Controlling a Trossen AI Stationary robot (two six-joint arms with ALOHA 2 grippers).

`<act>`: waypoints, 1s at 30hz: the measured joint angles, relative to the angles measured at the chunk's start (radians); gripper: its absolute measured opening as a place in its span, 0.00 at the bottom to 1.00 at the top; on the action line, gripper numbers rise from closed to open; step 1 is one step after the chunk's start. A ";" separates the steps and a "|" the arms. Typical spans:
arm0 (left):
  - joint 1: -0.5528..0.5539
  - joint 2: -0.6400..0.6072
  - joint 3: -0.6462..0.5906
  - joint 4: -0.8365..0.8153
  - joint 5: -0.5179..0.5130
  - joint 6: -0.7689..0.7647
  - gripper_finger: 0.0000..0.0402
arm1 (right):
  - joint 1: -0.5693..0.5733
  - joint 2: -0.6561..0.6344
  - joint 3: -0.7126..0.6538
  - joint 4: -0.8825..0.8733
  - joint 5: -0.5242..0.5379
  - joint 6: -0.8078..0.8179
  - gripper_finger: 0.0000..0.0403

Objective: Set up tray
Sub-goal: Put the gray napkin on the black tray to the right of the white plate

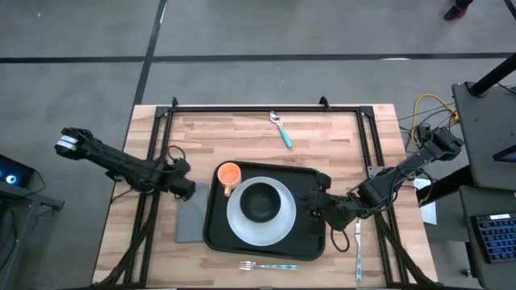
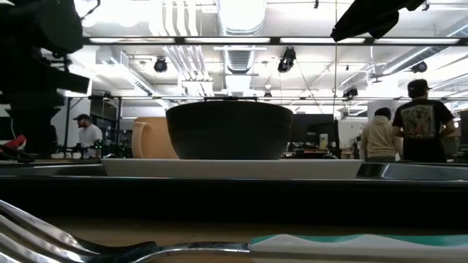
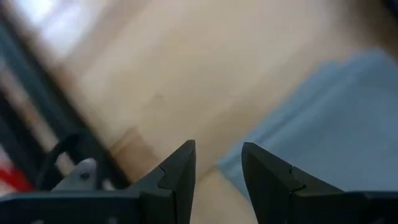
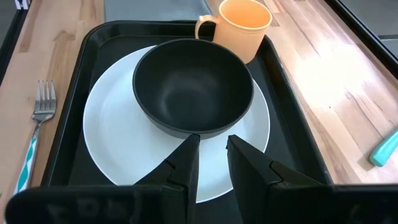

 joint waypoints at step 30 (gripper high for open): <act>0.230 -0.091 -0.070 0.291 0.190 0.494 0.28 | 0.000 0.000 0.000 0.006 -0.030 0.049 0.19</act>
